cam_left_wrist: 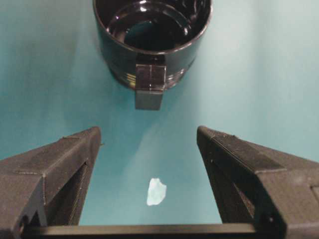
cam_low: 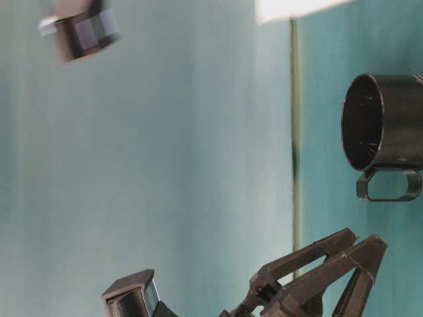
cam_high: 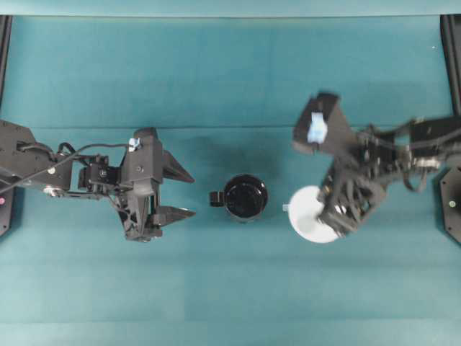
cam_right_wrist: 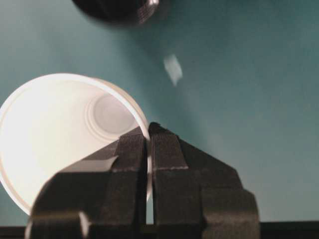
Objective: Put the paper cup into the moved cup holder.
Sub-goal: 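Carry the white paper cup left and lower it into the black holder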
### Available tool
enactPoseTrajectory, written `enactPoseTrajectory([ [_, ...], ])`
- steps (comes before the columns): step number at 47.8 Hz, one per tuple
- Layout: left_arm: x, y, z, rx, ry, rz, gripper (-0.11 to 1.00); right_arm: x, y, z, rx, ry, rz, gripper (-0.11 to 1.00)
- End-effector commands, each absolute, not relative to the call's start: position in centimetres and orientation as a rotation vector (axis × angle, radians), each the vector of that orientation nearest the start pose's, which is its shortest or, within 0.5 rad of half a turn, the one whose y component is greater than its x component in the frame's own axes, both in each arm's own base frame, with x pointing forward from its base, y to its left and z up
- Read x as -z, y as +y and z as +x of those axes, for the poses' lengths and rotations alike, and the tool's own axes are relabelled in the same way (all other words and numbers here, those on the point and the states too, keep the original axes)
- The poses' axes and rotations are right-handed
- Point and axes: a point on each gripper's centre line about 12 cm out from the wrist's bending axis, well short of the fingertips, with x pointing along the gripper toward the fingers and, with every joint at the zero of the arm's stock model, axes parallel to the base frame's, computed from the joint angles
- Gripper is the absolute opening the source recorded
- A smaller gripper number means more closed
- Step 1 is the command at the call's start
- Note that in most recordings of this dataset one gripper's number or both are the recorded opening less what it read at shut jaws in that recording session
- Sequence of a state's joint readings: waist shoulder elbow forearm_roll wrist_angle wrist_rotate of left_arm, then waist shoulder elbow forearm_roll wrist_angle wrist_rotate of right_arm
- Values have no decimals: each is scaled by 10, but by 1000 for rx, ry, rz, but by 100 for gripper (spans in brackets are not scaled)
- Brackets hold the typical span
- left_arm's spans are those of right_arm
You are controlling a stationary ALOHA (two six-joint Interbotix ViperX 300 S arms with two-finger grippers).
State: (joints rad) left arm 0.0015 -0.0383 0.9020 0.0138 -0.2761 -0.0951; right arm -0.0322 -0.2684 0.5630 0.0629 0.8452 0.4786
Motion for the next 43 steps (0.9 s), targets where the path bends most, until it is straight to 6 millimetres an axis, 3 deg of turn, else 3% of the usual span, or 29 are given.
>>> enactPoseTrajectory([
  [1,-142,0,343,-19,564,-81,83,-265,-11,326,280,1032,511,1],
  [8,-142,-1,341,-18,567,-80,83,-273,-18,345,291,1012,496,1],
  [18,-142,0,340,-21,567,-81,83,-266,-24,372,314,1046,467,1],
  [43,-142,-3,341,-13,566,-79,83,-208,-34,403,354,1177,455,1],
])
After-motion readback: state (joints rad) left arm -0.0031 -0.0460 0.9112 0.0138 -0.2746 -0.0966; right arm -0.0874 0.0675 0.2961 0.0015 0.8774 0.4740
